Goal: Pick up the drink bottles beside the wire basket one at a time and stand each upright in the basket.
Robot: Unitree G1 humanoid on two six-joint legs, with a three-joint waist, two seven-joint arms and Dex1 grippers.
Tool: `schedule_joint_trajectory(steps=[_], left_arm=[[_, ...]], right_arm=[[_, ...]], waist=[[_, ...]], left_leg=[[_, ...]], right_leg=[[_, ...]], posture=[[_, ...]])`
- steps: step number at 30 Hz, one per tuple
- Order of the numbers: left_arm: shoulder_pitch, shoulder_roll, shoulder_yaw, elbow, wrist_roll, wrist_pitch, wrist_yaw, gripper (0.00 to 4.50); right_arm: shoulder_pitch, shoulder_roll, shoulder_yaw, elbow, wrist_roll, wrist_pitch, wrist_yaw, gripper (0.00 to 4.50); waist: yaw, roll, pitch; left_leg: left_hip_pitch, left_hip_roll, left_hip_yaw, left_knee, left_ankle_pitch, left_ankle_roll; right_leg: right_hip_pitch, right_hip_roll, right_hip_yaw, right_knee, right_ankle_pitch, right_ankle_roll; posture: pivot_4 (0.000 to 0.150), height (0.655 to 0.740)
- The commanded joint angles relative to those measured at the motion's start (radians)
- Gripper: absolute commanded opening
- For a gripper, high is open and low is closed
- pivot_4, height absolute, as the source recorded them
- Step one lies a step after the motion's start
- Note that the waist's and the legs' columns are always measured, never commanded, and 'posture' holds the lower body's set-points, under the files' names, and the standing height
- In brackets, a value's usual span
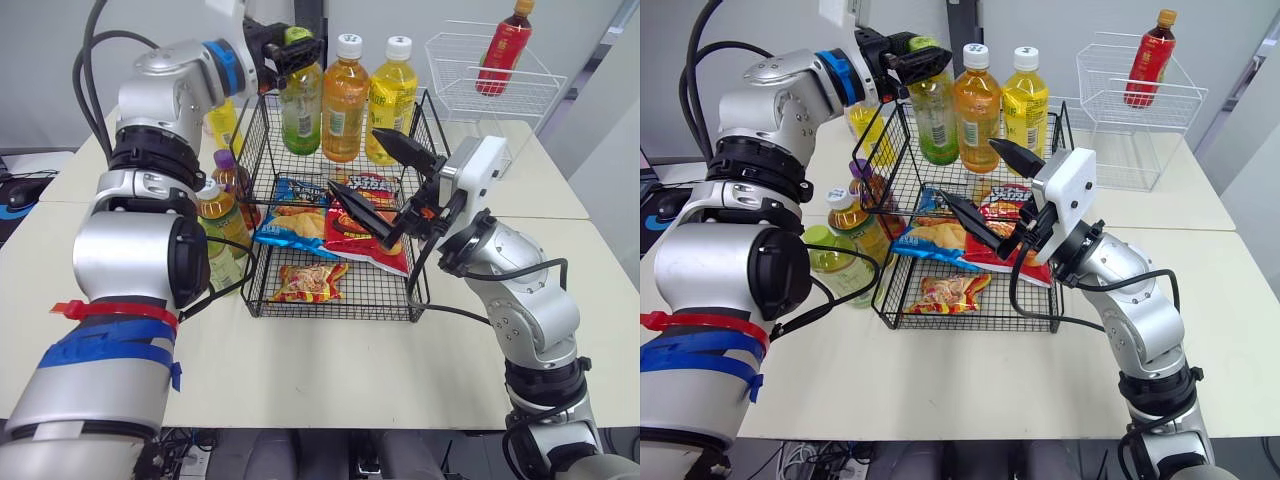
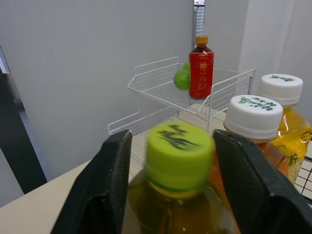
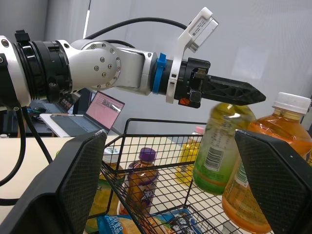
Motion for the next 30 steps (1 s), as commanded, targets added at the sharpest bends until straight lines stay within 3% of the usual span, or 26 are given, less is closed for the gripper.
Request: schedule_joint_trajectory(steps=[1, 3, 10, 16, 21, 23, 30], left_arm=[[-0.046, 0.032, 0.04, -0.025, -0.018, -0.01, -0.014, 3.95], [-0.044, 0.054, 0.066, -0.051, -0.04, 0.003, -0.023, 4.48], [0.059, 0.184, 0.152, -0.28, -0.124, 0.113, -0.06, 4.48], [0.373, 0.369, 0.305, -0.665, -0.199, 0.278, 0.053, 4.48], [0.751, 0.438, 0.503, -0.95, -0.259, 0.399, 0.129, 4.48], [0.98, 0.433, 0.642, -1.1, -0.285, 0.47, 0.132, 4.48], [1.569, 0.283, 0.991, -1.48, -0.451, 0.673, 0.119, 4.48]], right_arm=[[-0.007, 0.0, -0.023, -0.031, 0.003, -0.012, -0.009, 4.5], [-0.004, -0.002, -0.026, -0.035, 0.005, -0.011, -0.009, 4.5], [0.0, -0.018, -0.034, -0.036, 0.026, -0.005, 0.012, 4.5], [-0.032, -0.059, -0.039, 0.023, 0.084, -0.015, 0.126, 4.5], [-0.071, -0.114, -0.035, 0.079, 0.193, 0.014, 0.322, 4.5], [-0.097, -0.154, -0.026, 0.103, 0.261, 0.055, 0.437, 4.5], [-0.166, -0.194, 0.004, 0.171, 0.322, 0.108, 0.595, 4.5]], waist=[[0.0, 0.0, 0.0], [-0.002, 0.0, 0.0], [-0.003, 0.0, 0.0], [-0.009, 0.0, 0.0], [-0.002, 0.0, -0.001], [-0.005, -0.001, -0.001], [-0.001, -0.001, -0.001]], left_leg=[[0.0, 0.0, 0.0, 0.0, 0.0, 0.0], [0.0, 0.0, 0.0, 0.0, 0.0, 0.0], [0.0, 0.0, 0.0, 0.0, 0.0, 0.0], [0.007, 0.001, 0.005, -0.001, 0.0, 0.0], [0.012, 0.001, 0.007, -0.001, -0.002, 0.003], [0.012, 0.002, 0.006, -0.001, -0.002, 0.004], [0.012, 0.003, 0.008, -0.003, -0.003, 0.004]], right_leg=[[0.0, 0.0, 0.0, 0.0, 0.0, 0.0], [0.0, 0.0, 0.0, 0.0, 0.0, 0.0], [0.0, 0.0, 0.0, 0.001, 0.0, 0.0], [0.001, 0.0, 0.006, 0.004, 0.0, -0.001], [0.006, 0.0, 0.008, 0.005, 0.0, -0.001], [0.006, 0.0, 0.006, 0.005, 0.0, -0.001], [0.006, 0.0, 0.007, 0.004, -0.001, -0.001]], posture=[[0.15, 0.74], [0.15, 0.74], [0.15, 0.74], [0.15, 0.74], [0.15, 0.74], [0.15, 0.74], [0.15, 0.74]])
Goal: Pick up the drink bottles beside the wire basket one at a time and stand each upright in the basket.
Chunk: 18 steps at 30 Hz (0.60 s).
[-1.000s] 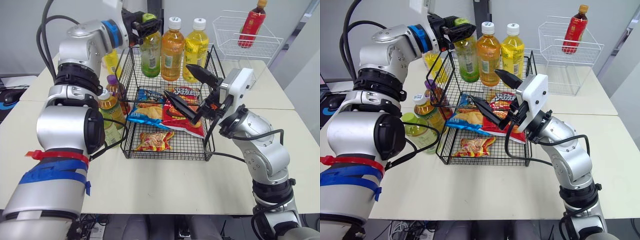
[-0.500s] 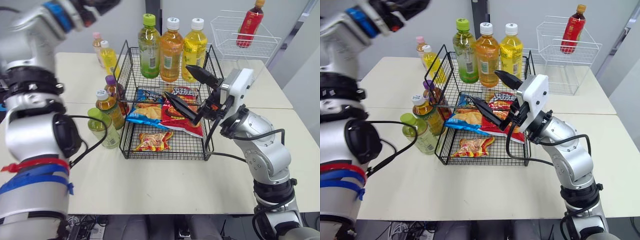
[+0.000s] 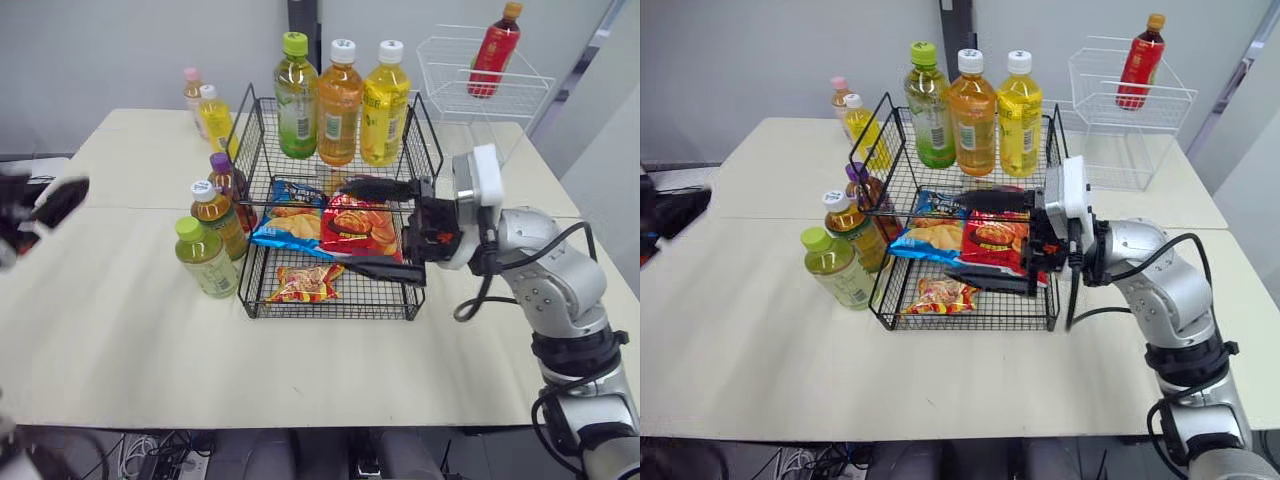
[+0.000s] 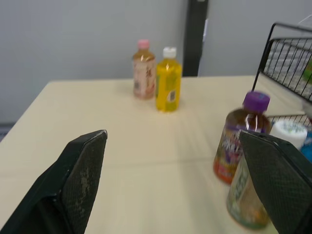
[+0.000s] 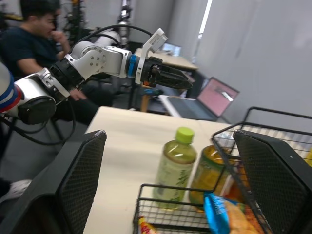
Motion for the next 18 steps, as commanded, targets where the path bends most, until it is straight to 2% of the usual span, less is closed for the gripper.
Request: schedule_joint_trajectory(steps=[1, 5, 9, 15, 18], left_arm=[[0.155, -0.055, 0.158, -0.177, -0.121, 0.078, -0.009, 4.48], [0.332, -0.116, 0.261, -0.304, -0.264, 0.152, -0.002, 4.48], [0.379, -0.124, 0.278, -0.356, -0.359, 0.167, 0.056, 4.48], [0.278, -0.104, 0.123, -0.411, -0.423, 0.13, 0.187, 4.48], [0.215, -0.076, 0.003, -0.422, -0.398, 0.097, 0.223, 4.48]], right_arm=[[-0.035, 0.009, -0.001, 0.009, 0.017, 0.001, 0.035, 4.5], [-0.046, 0.025, 0.005, 0.025, 0.019, 0.009, 0.045, 4.5], [-0.051, 0.042, 0.011, 0.043, -0.007, -0.013, 0.051, 4.5], [-0.051, 0.063, 0.008, 0.047, -0.041, -0.039, 0.035, 4.5], [-0.042, 0.063, 0.005, 0.032, -0.045, -0.036, 0.017, 4.5]], waist=[[0.002, 0.0, 0.0], [0.016, -0.001, -0.001], [0.033, 0.0, -0.001], [0.037, 0.001, 0.0], [0.036, 0.001, 0.0]], left_leg=[[0.0, 0.0, 0.0, 0.0, 0.0, 0.0], [0.0, 0.0, -0.002, 0.001, 0.0, 0.0], [0.001, 0.0, -0.002, 0.001, 0.0, 0.0], [0.0, 0.0, -0.002, 0.0, 0.0, 0.0], [0.0, -0.001, -0.001, -0.001, 0.0, 0.0]], right_leg=[[0.0, 0.0, 0.0, 0.0, 0.0, 0.0], [0.0, 0.0, -0.001, 0.0, 0.0, 0.0], [0.0, 0.0, -0.001, -0.001, 0.0, -0.001], [0.0, 0.0, -0.001, -0.002, 0.0, -0.001], [0.0, 0.0, 0.0, -0.002, 0.0, -0.001]], posture=[[0.15, 0.74], [0.15, 0.74], [0.15, 0.74], [0.15, 0.74], [0.15, 0.74]])
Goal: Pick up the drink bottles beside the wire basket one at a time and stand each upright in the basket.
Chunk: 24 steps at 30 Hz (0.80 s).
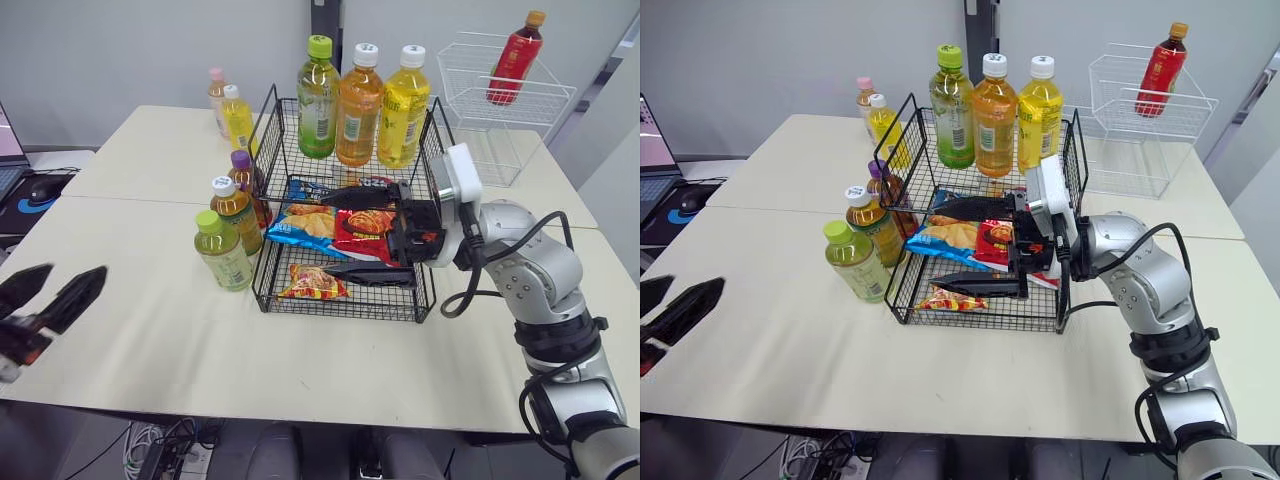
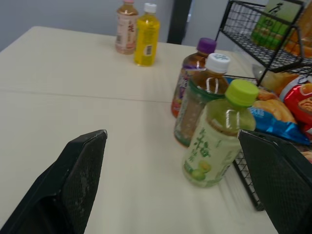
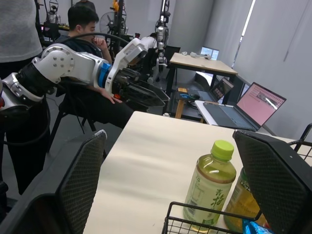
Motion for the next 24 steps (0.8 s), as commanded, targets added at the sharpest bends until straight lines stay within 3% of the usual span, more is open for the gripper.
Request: schedule_joint_trajectory(steps=[1, 11, 24], left_arm=[[-0.064, 0.047, -0.126, -0.034, 0.022, -0.058, 0.045, 4.48], [-0.265, 0.071, -0.509, 0.106, 0.237, -0.227, 0.071, 4.48], [-0.366, 0.032, -0.674, 0.208, 0.345, -0.322, 0.061, 4.48]], right_arm=[[-0.004, -0.004, -0.029, -0.044, -0.006, -0.014, -0.024, 4.5], [0.03, -0.019, -0.042, -0.117, -0.009, 0.005, -0.106, 4.5], [0.058, -0.044, -0.052, -0.175, -0.004, 0.026, -0.177, 4.5]], waist=[[-0.001, 0.0, 0.0], [-0.006, 0.001, 0.0], [-0.008, 0.001, 0.0]], left_leg=[[0.0, 0.0, 0.0, 0.0, 0.0, 0.0], [0.0, 0.0, 0.001, -0.004, 0.0, 0.0], [-0.001, -0.001, 0.003, -0.012, 0.0, 0.0]], right_leg=[[0.0, 0.0, 0.0, 0.0, 0.0, 0.0], [-0.001, 0.001, 0.001, -0.003, 0.0, 0.0], [0.0, 0.001, 0.0, -0.014, 0.001, 0.001]], posture=[[0.15, 0.74], [0.15, 0.74], [0.15, 0.74]])
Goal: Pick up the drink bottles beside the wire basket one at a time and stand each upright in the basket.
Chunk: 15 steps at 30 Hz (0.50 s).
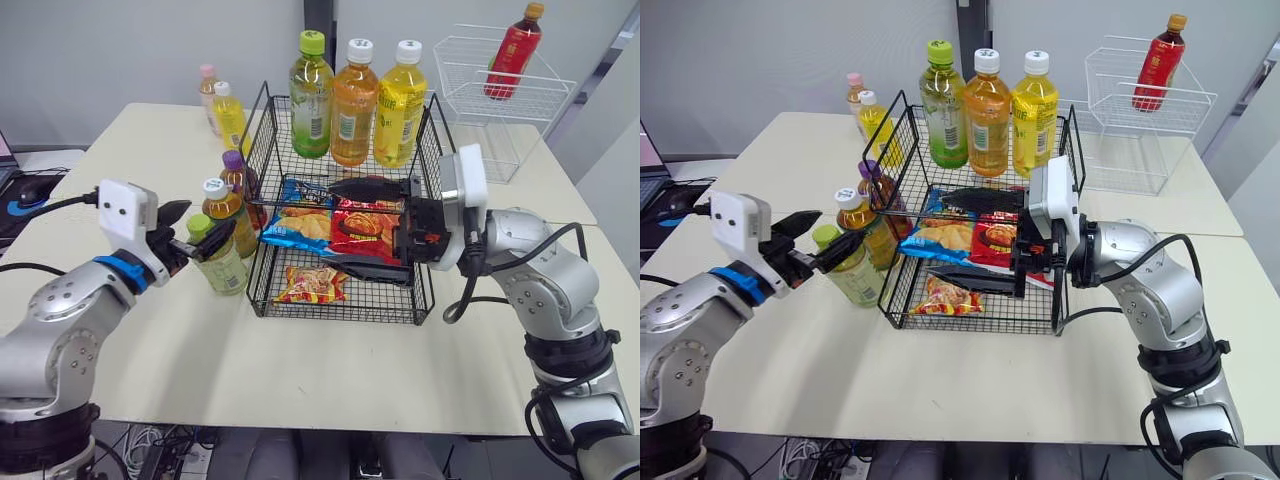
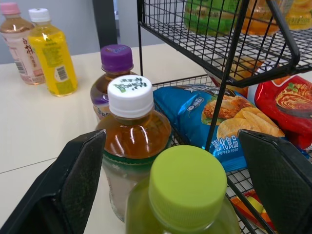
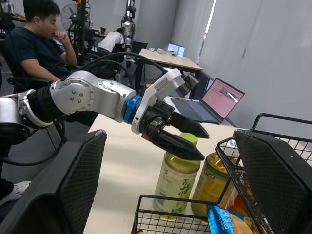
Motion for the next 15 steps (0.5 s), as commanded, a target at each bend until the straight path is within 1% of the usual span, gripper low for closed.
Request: schedule_joint_trajectory(steps=[1, 6, 9, 11, 15], left_arm=[[-0.01, 0.004, 0.003, -0.006, 0.016, -0.03, -0.011, 4.48], [-0.009, 0.004, -0.002, -0.004, 0.023, -0.033, -0.02, 4.48], [-0.003, 0.003, 0.002, -0.007, 0.023, -0.025, -0.02, 3.96], [0.006, 0.004, 0.007, -0.009, 0.021, -0.017, -0.02, 3.34], [0.015, 0.007, 0.009, -0.01, 0.022, -0.011, -0.018, 2.23]], right_arm=[[0.001, -0.013, -0.031, -0.045, 0.007, 0.003, -0.016, 4.5], [0.002, -0.017, -0.033, -0.049, 0.01, 0.007, -0.022, 4.5], [0.001, -0.017, -0.033, -0.047, 0.009, 0.007, -0.022, 4.5], [-0.001, -0.015, -0.033, -0.045, 0.009, 0.007, -0.022, 4.5], [-0.003, -0.013, -0.033, -0.043, 0.009, 0.006, -0.022, 4.5]], waist=[[0.0, 0.0, 0.0], [0.0, 0.0, 0.0], [0.0, 0.0, 0.0], [0.0, 0.0, 0.0], [0.001, 0.0, 0.0]], left_leg=[[0.0, 0.0, 0.0, 0.0, 0.0, 0.0], [0.0, 0.0, 0.0, 0.0, 0.0, 0.0], [0.0, 0.0, 0.0, 0.0, 0.0, 0.0], [0.0, 0.0, 0.0, 0.0, 0.0, 0.0], [0.0, 0.0, 0.0, 0.0, 0.0, 0.0]], right_leg=[[0.0, 0.0, 0.0, 0.0, 0.0, 0.0], [0.0, 0.0, -0.001, 0.0, 0.0, 0.0], [0.0, 0.0, -0.001, 0.0, 0.0, 0.0], [0.0, 0.0, 0.0, 0.0, 0.0, 0.0], [0.0, 0.0, -0.001, 0.0, 0.0, 0.0]], posture=[[0.15, 0.74], [0.15, 0.74], [0.15, 0.74], [0.15, 0.74], [0.15, 0.74]])
